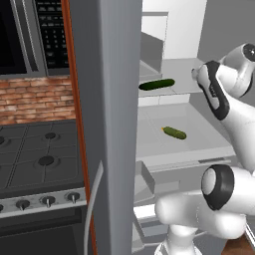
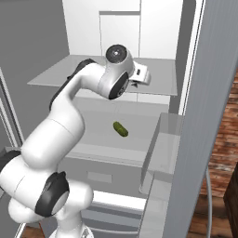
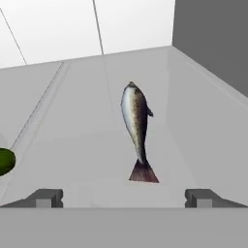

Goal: Place one cucumber and one fish in each tupperware on the nearby counter, to pack two identical lunches.

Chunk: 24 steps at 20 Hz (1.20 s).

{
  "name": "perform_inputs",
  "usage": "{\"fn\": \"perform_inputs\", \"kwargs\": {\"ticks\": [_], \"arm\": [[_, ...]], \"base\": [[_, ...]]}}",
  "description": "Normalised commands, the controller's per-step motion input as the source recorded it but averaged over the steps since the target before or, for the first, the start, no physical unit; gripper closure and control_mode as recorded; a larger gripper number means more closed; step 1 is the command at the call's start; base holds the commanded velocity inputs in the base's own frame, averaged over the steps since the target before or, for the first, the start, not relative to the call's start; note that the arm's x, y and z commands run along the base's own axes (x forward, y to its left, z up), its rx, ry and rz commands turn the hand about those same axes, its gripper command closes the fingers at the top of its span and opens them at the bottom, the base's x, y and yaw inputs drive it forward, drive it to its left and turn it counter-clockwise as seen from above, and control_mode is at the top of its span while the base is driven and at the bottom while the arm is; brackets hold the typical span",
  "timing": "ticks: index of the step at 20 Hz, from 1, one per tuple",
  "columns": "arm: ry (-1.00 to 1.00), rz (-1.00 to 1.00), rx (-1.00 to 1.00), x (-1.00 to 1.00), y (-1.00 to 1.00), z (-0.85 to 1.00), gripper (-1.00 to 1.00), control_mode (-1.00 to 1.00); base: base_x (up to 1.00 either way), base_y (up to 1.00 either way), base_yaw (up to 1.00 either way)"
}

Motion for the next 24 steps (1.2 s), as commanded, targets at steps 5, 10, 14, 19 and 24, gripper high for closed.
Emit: {"fn": "perform_inputs", "kwargs": {"ticks": [5, 10, 14, 19, 24], "arm": [[0.06, 0.0, 0.0, 0.54, -0.24, -0.02, -1.0, -1.0], [0.02, 0.02, 0.0, 0.5, -0.07, -0.08, -1.0, -1.0], [0.0, 0.04, 0.0, 0.41, 0.0, -0.13, -1.0, -1.0], [0.0, 0.05, 0.0, 0.35, 0.0, -0.24, -1.0, -1.0], [0.0, 0.05, 0.0, 0.39, -0.05, -0.23, -1.0, -1.0]], "base": [[0.0, 0.0, 0.0], [0.0, 0.0, 0.0], [0.0, 0.0, 0.0], [0.0, 0.0, 0.0], [0.0, 0.0, 0.0]]}}
